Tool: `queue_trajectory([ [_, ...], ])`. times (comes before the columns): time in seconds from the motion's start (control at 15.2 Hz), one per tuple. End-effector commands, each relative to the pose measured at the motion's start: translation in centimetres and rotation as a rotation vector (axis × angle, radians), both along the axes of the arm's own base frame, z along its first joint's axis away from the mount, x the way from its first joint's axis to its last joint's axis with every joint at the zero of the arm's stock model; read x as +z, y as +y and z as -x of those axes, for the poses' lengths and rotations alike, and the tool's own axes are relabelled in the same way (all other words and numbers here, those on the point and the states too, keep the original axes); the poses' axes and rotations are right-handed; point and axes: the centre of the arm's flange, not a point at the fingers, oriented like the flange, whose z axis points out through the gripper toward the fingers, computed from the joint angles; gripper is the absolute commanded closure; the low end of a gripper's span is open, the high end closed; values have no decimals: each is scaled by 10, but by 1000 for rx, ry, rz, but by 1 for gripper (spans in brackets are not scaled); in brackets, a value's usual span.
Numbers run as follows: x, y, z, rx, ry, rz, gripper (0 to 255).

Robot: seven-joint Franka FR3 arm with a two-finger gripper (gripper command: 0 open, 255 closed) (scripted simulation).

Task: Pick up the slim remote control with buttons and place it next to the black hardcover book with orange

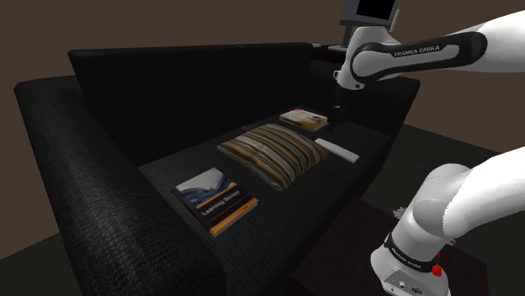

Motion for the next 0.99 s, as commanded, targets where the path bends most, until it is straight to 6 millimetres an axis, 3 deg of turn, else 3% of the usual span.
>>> queue_trajectory([
  [0.0, -17, -19, -3, -5, 2, -4, 0],
  [0.79, -123, -141, -17, -40, 21, -32, 0],
  [0.92, -136, -150, -18, -43, 22, -35, 0],
])
